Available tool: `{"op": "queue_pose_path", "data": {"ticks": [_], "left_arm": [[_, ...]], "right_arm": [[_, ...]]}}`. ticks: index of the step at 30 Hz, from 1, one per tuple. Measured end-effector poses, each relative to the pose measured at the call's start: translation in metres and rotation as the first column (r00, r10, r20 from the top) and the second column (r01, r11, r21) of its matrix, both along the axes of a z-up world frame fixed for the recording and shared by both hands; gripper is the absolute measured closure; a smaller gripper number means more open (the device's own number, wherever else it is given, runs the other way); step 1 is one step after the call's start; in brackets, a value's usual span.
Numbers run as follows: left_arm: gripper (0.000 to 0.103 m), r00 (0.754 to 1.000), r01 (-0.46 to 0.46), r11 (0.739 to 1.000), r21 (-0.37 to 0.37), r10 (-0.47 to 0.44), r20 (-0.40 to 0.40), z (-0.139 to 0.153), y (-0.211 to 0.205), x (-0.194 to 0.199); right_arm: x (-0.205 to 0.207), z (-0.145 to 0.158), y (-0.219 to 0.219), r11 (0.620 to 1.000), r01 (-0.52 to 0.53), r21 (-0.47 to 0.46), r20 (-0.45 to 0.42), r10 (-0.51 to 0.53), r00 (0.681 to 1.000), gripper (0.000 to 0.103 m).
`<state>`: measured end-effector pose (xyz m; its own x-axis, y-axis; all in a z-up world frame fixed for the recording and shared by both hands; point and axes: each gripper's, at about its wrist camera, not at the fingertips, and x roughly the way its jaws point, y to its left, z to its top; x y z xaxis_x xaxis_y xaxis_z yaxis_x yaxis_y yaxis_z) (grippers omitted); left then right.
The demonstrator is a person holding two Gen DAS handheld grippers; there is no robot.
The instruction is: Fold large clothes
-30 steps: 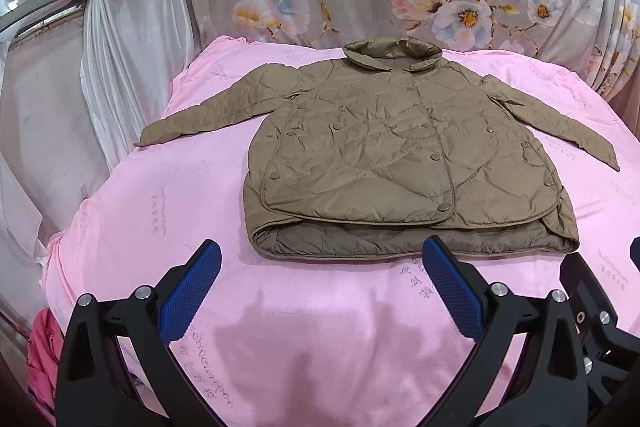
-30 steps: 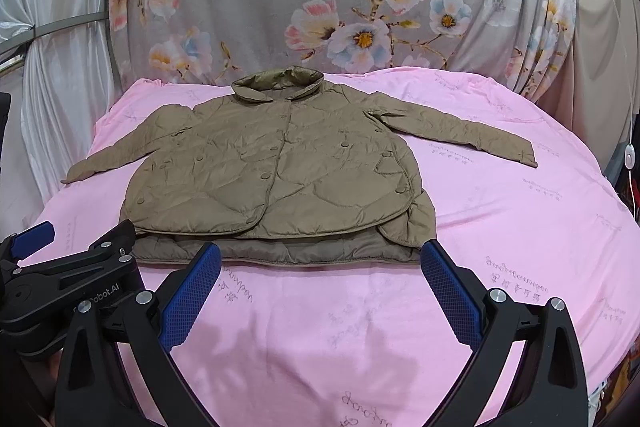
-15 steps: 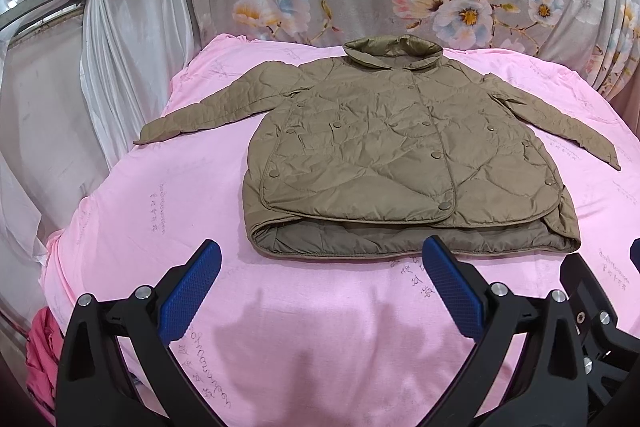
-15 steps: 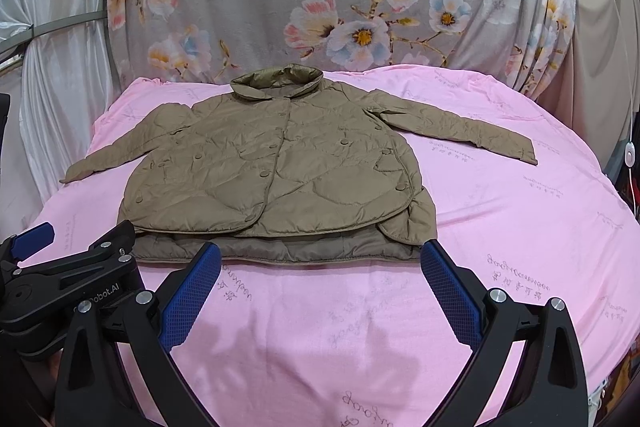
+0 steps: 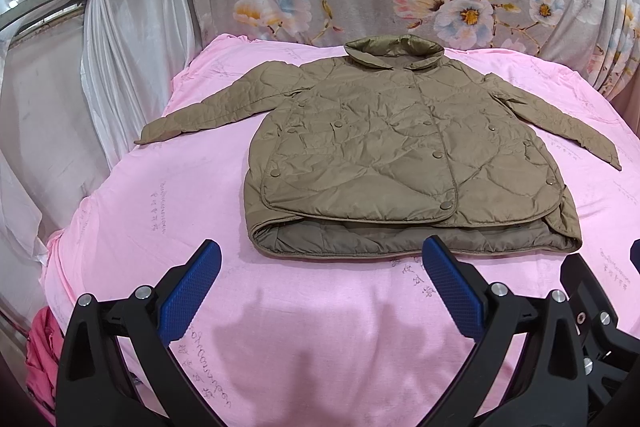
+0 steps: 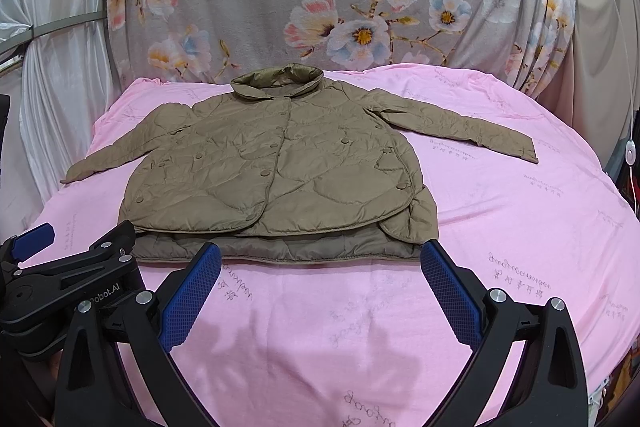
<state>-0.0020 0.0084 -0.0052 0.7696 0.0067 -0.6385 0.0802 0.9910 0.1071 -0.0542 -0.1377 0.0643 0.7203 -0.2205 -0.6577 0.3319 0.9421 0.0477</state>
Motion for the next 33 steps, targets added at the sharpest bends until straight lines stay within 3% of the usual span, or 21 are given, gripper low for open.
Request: {"op": "queue_pose_path", "data": {"ticks": [33], "left_arm": [[0.005,1.000,-0.001,1.000,0.000,0.001,-0.007,-0.0072,-0.0003,-0.0002]], "right_arm": [[0.0006,-0.0084,0.0019,1.000,0.002,0.007,-0.009,-0.002,1.000,0.005]]}}
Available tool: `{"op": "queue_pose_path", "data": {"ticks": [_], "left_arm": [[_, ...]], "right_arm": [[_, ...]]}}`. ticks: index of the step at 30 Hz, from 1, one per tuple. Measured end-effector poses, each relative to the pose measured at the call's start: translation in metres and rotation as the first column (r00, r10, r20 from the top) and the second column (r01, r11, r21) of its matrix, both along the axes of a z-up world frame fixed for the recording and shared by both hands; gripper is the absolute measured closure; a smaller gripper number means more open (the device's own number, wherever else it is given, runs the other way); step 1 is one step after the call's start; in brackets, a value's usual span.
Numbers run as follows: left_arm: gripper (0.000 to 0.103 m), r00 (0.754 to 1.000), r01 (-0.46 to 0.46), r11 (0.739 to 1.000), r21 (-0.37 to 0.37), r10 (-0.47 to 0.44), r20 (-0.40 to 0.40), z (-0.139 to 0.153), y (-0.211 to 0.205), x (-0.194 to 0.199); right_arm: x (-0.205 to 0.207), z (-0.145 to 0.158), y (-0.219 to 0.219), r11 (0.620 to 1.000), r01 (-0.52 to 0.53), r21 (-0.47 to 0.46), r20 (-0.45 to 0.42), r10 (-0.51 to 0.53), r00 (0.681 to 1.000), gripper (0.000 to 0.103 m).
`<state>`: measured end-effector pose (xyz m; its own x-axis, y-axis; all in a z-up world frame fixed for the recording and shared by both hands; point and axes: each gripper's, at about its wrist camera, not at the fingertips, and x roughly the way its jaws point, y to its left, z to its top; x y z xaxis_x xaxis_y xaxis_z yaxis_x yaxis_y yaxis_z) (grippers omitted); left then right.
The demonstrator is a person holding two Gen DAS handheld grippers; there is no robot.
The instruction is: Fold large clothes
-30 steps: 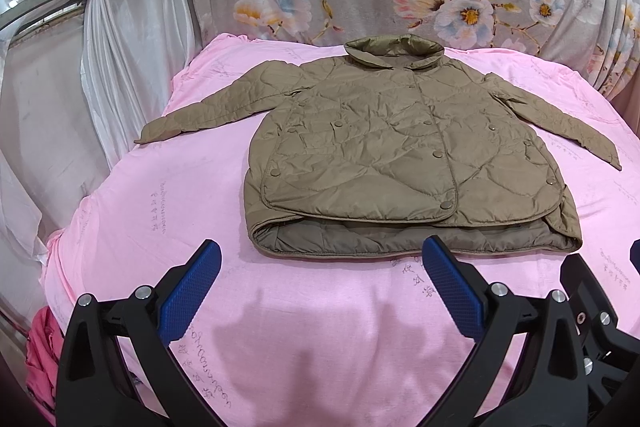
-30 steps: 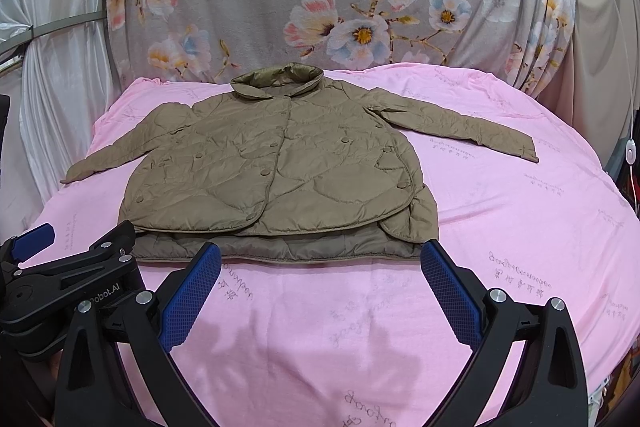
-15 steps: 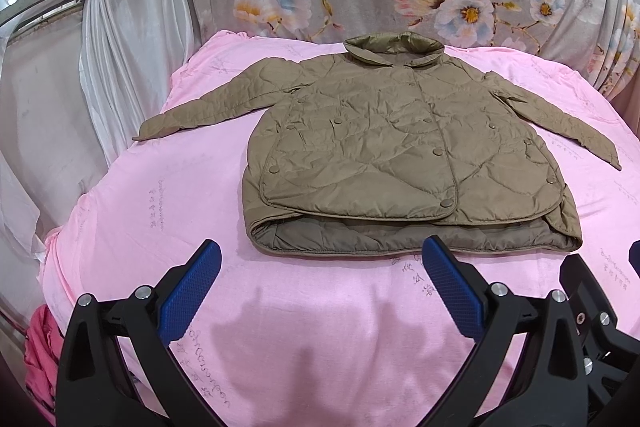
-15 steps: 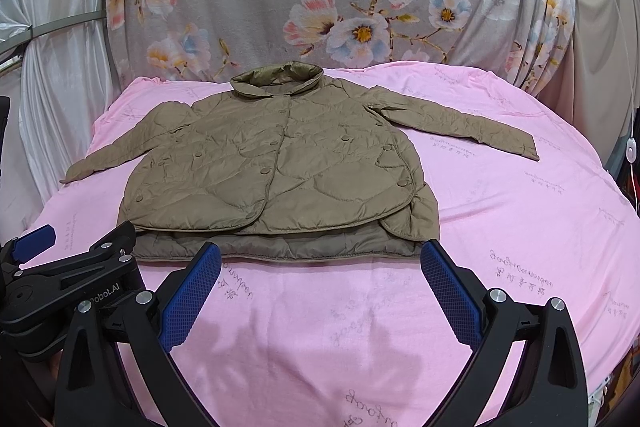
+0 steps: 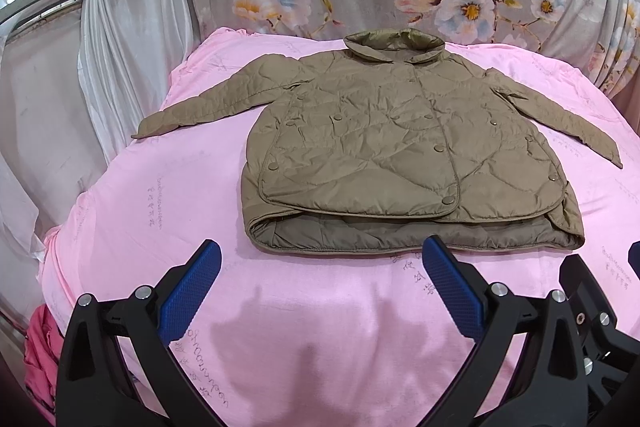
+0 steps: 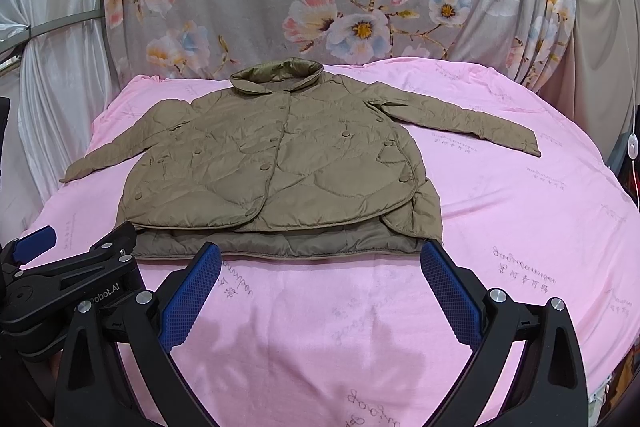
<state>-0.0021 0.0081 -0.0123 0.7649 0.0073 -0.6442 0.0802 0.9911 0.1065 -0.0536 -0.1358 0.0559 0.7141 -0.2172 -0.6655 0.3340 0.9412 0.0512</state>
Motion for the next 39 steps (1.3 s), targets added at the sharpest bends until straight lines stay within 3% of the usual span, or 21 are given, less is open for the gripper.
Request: {"op": "queue_pose_path", "data": {"ticks": [12,20,27,32,35,39], "left_arm": [[0.005,1.000,0.002,1.000,0.005,-0.002,-0.016,-0.010,-0.002,0.004],[0.005,1.000,-0.021,1.000,0.013,0.021,-0.020,-0.012,0.001,0.031],[0.005,0.999,-0.049,0.999,0.022,0.050,-0.011,-0.011,0.004,0.075],[0.005,0.998,-0.035,0.999,-0.012,0.034,-0.055,-0.015,0.006,0.118],[0.005,0.998,-0.035,0.999,-0.022,0.034,-0.053,-0.018,0.007,0.141],[0.005,0.997,-0.053,0.998,-0.033,0.051,-0.058,-0.023,0.009,0.168]], "right_arm": [[-0.001,-0.010,0.001,1.000,-0.003,0.011,-0.010,0.003,1.000,0.005],[0.017,-0.027,-0.040,0.995,0.030,0.090,-0.037,-0.027,0.999,0.005],[0.049,-0.031,-0.120,0.978,0.132,0.163,-0.033,-0.128,0.991,0.005],[0.081,-0.042,-0.207,0.951,0.222,0.213,-0.022,-0.223,0.975,0.005],[0.099,-0.060,-0.274,0.904,0.298,0.307,-0.026,-0.305,0.952,0.005],[0.117,-0.089,-0.356,0.804,0.429,0.411,-0.064,-0.444,0.894,0.005]]}}
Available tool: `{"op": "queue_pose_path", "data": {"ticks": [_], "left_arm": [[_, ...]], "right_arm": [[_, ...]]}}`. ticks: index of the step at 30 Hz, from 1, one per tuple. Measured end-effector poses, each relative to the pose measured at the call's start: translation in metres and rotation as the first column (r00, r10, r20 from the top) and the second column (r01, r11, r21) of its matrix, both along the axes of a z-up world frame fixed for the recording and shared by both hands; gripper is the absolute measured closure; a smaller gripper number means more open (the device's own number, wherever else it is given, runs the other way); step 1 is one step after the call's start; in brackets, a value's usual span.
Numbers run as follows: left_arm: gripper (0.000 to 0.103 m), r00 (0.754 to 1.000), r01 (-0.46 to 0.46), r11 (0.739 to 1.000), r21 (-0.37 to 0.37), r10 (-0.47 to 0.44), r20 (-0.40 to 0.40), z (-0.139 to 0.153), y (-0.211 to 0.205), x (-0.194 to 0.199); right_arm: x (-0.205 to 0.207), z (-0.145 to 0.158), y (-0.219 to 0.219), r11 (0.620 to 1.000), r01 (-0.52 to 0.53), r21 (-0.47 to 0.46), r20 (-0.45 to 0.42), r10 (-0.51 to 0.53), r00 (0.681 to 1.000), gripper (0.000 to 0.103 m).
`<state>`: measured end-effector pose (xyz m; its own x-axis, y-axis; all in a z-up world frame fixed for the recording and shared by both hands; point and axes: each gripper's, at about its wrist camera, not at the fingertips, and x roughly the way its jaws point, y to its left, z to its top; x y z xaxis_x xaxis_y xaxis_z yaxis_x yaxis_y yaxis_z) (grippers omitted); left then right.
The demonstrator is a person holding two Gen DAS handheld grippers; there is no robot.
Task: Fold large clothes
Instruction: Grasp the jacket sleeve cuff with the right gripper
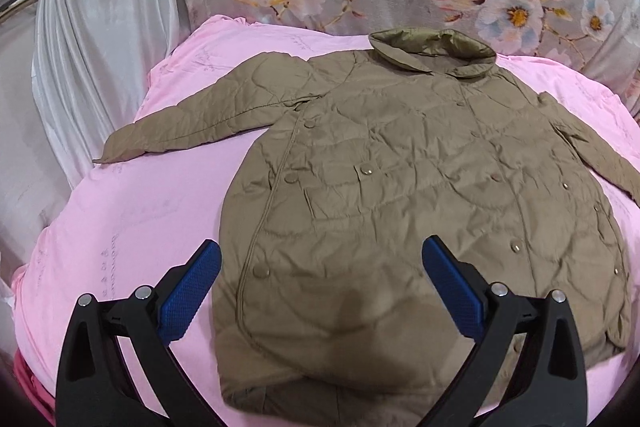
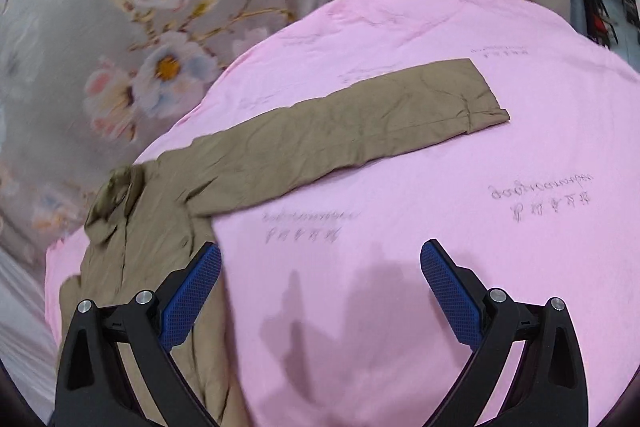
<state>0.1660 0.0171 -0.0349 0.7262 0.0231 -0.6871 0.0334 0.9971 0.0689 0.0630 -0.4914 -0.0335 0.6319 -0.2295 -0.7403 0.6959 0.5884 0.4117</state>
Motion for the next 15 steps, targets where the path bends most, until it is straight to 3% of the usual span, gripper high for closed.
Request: {"op": "queue_pose_path", "data": {"ticks": [4,8,10,12,13,15], "left_arm": [[0.005,1.000,-0.011,1.000,-0.012,0.010,-0.017,-0.006,0.005,0.022],[0.005,0.999,-0.030,1.000,-0.008,0.030,-0.036,-0.014,0.012,0.038],[0.005,0.998,-0.046,0.999,-0.001,0.045,-0.039,-0.017,0.015,0.044],[0.005,0.998,-0.055,0.998,0.001,0.055,-0.041,-0.020,0.020,0.049],[0.005,0.997,-0.064,0.998,0.001,0.064,-0.044,-0.022,0.022,0.052],[0.005,0.996,-0.073,0.997,-0.003,0.073,-0.049,-0.026,0.026,0.054]], "right_arm": [[0.008,-0.027,-0.059,0.985,0.126,0.121,0.038,-0.132,0.991,0.005],[0.012,-0.043,-0.097,0.965,0.214,0.153,0.035,-0.222,0.974,0.005],[0.011,-0.049,-0.112,0.953,0.249,0.171,0.057,-0.262,0.963,0.011],[0.013,-0.050,-0.123,0.949,0.277,0.152,0.068,-0.289,0.955,0.025],[0.015,-0.050,-0.127,0.949,0.281,0.146,0.069,-0.293,0.954,0.038],[0.021,-0.054,-0.138,0.945,0.286,0.157,0.065,-0.298,0.952,0.085]]}}
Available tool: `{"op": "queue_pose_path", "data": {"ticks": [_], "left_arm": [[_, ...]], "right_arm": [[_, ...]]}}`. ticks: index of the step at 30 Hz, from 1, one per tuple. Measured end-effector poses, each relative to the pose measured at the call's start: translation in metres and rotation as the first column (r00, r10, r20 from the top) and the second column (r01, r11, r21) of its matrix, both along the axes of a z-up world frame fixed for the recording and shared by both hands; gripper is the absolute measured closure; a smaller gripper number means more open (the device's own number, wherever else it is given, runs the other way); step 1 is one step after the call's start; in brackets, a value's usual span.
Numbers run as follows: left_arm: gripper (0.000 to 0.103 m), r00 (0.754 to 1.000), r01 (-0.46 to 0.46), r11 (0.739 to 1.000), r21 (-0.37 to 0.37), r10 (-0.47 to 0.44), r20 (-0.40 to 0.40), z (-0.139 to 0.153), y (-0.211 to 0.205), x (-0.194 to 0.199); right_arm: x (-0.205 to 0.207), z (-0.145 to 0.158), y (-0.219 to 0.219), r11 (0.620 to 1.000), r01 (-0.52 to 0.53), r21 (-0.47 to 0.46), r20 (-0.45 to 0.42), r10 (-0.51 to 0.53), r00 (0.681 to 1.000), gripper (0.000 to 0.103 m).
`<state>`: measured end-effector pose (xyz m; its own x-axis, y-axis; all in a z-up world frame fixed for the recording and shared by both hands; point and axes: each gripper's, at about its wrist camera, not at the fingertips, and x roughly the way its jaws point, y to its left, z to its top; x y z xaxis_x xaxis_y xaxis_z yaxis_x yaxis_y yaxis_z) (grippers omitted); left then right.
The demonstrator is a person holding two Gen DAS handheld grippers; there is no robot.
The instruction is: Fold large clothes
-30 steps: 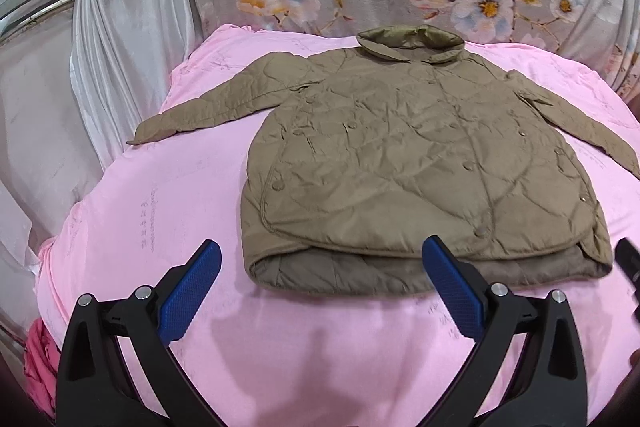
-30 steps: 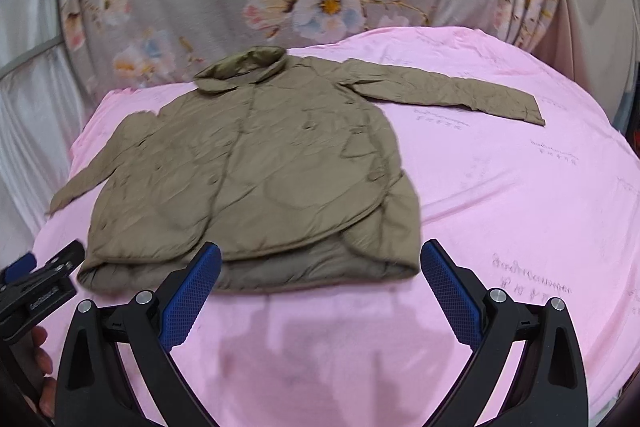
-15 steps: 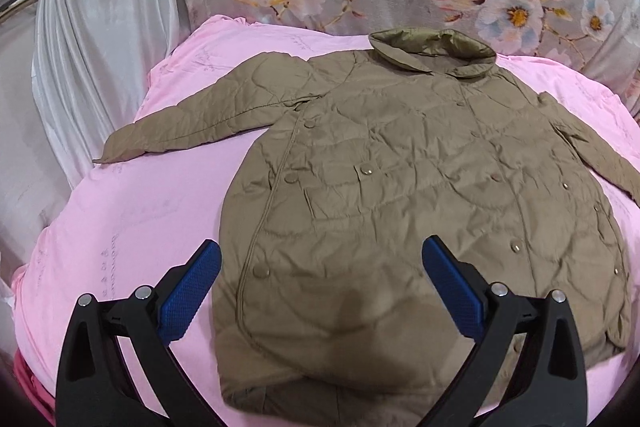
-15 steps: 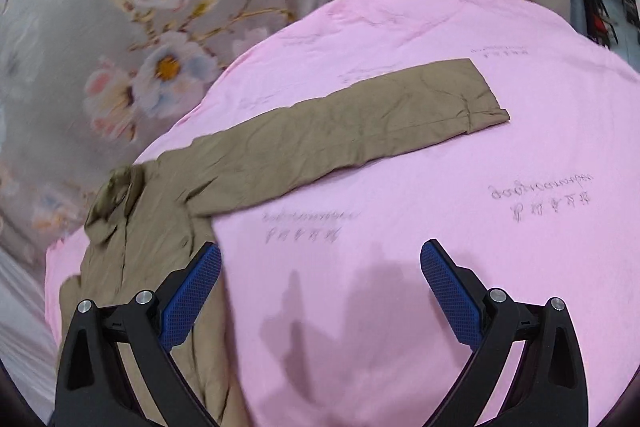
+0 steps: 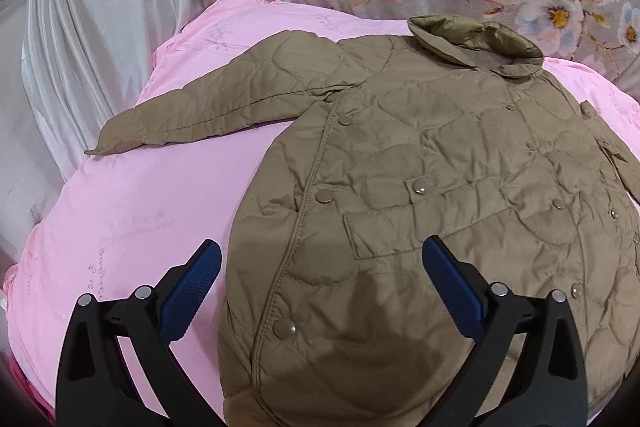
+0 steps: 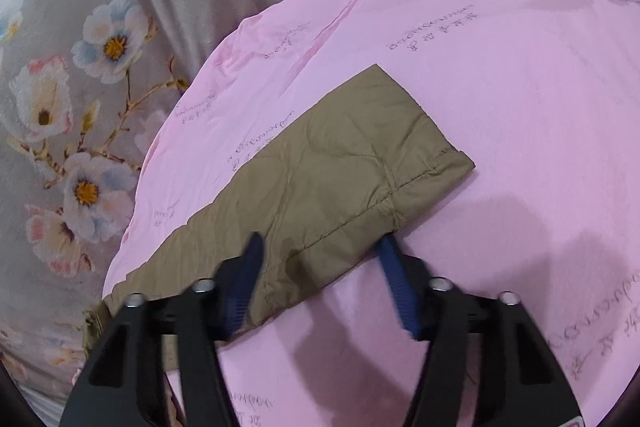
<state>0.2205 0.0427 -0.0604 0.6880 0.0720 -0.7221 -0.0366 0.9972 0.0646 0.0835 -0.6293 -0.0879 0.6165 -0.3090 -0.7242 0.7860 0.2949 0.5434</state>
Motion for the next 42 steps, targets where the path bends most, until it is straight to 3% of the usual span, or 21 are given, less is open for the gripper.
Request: {"op": "queue_pose_path", "data": {"ticks": [2,4,7,9,12,15,17,21,24,29,31,32,33,35,38,42], "left_arm": [[0.005,1.000,-0.010,1.000,0.004,0.010,-0.011,-0.006,0.002,0.004],[0.005,1.000,-0.019,1.000,0.009,0.019,-0.024,-0.012,0.004,0.005],[0.005,0.999,-0.024,0.999,0.021,0.025,-0.042,-0.022,0.005,0.007],[0.005,0.998,-0.026,0.999,0.027,0.028,-0.052,-0.028,0.005,0.008],[0.005,0.998,-0.031,0.999,0.034,0.033,-0.059,-0.035,0.004,0.008],[0.005,0.998,-0.034,0.999,0.039,0.036,-0.050,-0.039,0.003,0.006],[0.005,0.999,-0.035,0.999,0.033,0.036,-0.040,-0.041,0.004,0.004],[0.005,0.999,-0.032,0.999,0.009,0.032,-0.034,-0.044,0.006,0.004],[0.005,0.999,-0.031,0.999,-0.029,0.030,-0.036,-0.046,0.010,0.005],[0.005,0.999,-0.028,0.998,-0.063,0.025,-0.040,-0.047,0.014,0.006],[0.005,0.999,-0.024,0.997,-0.076,0.021,-0.043,-0.047,0.015,0.006],[0.005,0.999,-0.021,0.996,-0.089,0.017,-0.045,-0.047,0.016,0.007],[0.005,0.999,-0.018,0.995,-0.099,0.013,-0.048,-0.047,0.018,0.007],[0.005,0.998,-0.005,0.992,-0.124,-0.002,-0.059,-0.046,0.021,0.009],[0.005,0.996,0.018,0.980,-0.196,-0.036,-0.085,-0.037,0.028,0.013],[0.005,0.997,0.023,0.932,-0.362,-0.050,-0.066,-0.005,0.046,0.035]], "right_arm": [[0.001,-0.002,-0.009,0.999,0.027,0.020,0.037,-0.028,0.999,0.097],[0.006,0.014,-0.006,0.999,0.032,-0.026,0.078,-0.029,0.997,0.099],[0.032,0.069,0.022,0.978,-0.045,-0.206,0.098,0.066,0.993,0.100],[0.056,0.112,0.054,0.940,-0.126,-0.316,0.128,0.174,0.976,0.100],[0.100,0.174,0.119,0.852,-0.264,-0.452,0.164,0.370,0.915,0.100],[0.145,0.219,0.200,0.720,-0.402,-0.565,0.135,0.562,0.816,0.100],[0.168,0.232,0.247,0.645,-0.479,-0.595,0.112,0.657,0.745,0.100],[0.213,0.216,0.333,0.500,-0.624,-0.601,0.020,0.789,0.614,0.100],[0.245,0.177,0.391,0.406,-0.734,-0.545,-0.054,0.856,0.514,0.100],[0.271,0.113,0.456,0.270,-0.843,-0.466,-0.179,0.904,0.389,0.094],[0.266,0.106,0.466,0.265,-0.855,-0.447,-0.177,0.910,0.374,0.087],[0.262,0.108,0.464,0.273,-0.852,-0.446,-0.156,0.914,0.374,0.073],[0.255,0.114,0.456,0.294,-0.839,-0.458,-0.129,0.912,0.390,0.050],[0.242,0.120,0.443,0.347,-0.795,-0.497,-0.090,0.891,0.445,0.033],[0.220,0.122,0.405,0.403,-0.761,-0.509,-0.083,0.857,0.509,0.033],[0.202,0.102,0.351,0.487,-0.739,-0.466,-0.149,0.780,0.608,0.033]]}}
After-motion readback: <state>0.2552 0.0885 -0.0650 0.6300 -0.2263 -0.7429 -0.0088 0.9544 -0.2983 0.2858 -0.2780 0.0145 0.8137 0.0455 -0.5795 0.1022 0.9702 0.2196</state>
